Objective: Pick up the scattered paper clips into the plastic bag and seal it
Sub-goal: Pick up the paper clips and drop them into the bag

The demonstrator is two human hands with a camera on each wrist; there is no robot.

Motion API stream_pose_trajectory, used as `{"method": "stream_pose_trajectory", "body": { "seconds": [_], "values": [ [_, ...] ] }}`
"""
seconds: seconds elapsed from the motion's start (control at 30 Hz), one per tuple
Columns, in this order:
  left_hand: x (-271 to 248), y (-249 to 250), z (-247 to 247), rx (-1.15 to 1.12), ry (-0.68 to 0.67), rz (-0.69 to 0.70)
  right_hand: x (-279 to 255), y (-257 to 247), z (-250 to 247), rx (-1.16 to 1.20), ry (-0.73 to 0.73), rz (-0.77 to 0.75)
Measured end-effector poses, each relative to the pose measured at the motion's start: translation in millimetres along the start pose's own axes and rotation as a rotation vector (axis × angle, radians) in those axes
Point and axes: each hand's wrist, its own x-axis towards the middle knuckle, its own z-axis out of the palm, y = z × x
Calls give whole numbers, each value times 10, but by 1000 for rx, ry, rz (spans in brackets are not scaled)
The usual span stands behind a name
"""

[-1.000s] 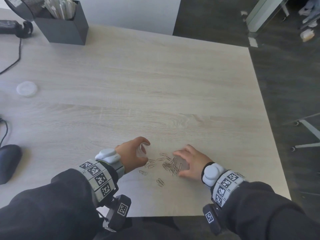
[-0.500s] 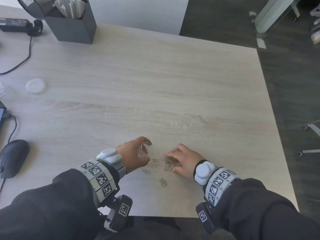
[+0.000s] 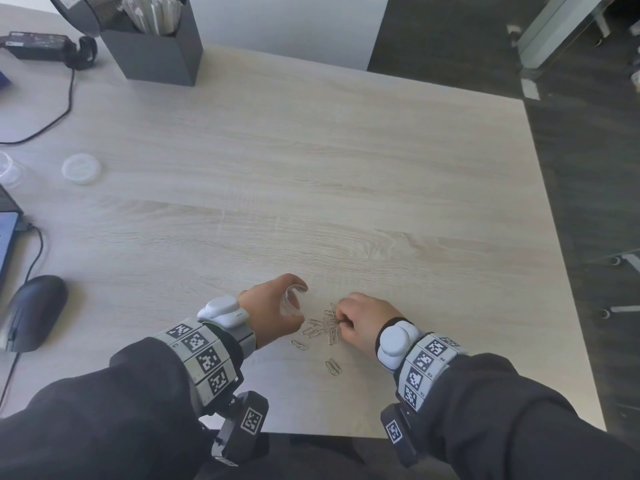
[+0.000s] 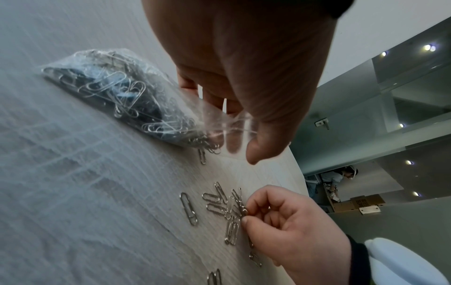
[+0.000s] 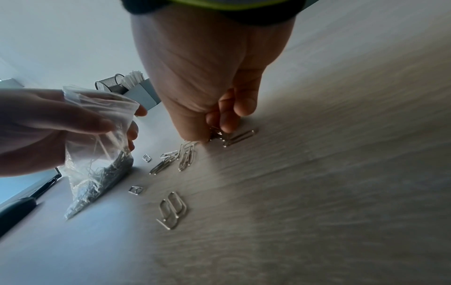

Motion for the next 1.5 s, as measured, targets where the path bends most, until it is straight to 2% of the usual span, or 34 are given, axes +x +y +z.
{"method": "stream_pose_trajectory", "body": {
  "seconds": [0.23,0.43,0.53,0.7,0.97,1.07,1.2,1.33,1.5],
  "values": [
    [-1,-32,-22,4,-12,5,68,-72,-55,55,15,80],
    [-20,-46,-48,-19,11,-4,40,-176,-187,376,233,79],
    [-24,-45,-51,-33,24,0,74,-330,-248,461,307,4],
    [-30,-28,-59,-18,6,-5,142,-557,-308,409,312,-154],
    [2,-33,-75,6,-38,-5,224,-708,-294,441,279,-198],
    [-10,-34,-78,3,-18,6,199,-626,-313,456,299,-166],
    [2,-55,-69,-6,2,5,134,-284,-344,457,349,-12],
    [12,-74,-68,-19,-5,-2,31,174,-267,299,222,103],
    [15,-29,-53,10,6,15,-191,446,-103,179,94,72]
  ]
}}
